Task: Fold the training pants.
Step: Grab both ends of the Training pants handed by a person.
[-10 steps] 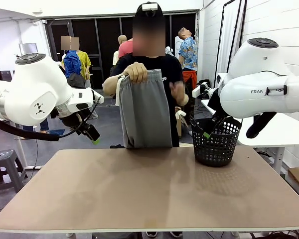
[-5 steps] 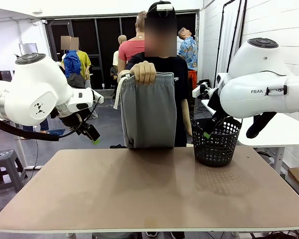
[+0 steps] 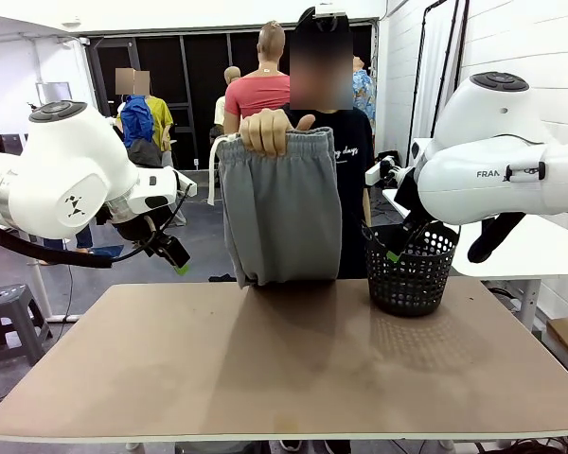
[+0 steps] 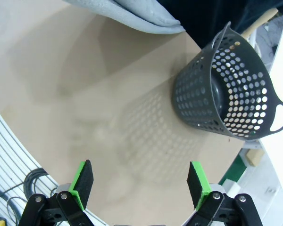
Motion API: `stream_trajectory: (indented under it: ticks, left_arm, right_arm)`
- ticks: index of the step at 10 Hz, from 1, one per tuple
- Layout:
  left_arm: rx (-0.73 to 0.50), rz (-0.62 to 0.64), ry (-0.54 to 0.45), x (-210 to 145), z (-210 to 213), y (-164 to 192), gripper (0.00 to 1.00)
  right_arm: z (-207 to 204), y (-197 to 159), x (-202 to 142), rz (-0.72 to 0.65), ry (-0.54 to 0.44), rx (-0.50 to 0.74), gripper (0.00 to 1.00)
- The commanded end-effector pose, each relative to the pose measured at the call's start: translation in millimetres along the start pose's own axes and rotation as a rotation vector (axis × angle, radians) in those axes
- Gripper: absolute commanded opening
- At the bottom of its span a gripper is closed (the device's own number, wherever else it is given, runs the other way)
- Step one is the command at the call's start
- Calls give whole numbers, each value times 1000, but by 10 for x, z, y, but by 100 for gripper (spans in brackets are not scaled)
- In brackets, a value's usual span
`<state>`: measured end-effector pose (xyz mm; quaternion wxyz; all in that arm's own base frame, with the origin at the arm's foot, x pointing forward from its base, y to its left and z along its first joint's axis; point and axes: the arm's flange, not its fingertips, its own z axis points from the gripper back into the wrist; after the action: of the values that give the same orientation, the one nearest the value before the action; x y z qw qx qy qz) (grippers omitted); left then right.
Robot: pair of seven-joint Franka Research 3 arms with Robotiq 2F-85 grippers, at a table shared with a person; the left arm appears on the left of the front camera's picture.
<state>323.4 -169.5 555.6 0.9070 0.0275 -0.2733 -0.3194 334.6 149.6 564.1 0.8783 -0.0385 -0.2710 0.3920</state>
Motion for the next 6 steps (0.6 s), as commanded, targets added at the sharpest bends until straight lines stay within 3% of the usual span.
stream_trajectory:
  ticks: [1,6]
  left_arm:
    - [5,-2,-7,-12,-19,-3,100]
    - [5,-2,-7,-12,-19,-3,100]
  right_arm:
    - [-3,-3,4,0,-3,-2,100]
    - [-3,-3,4,0,-3,-2,100]
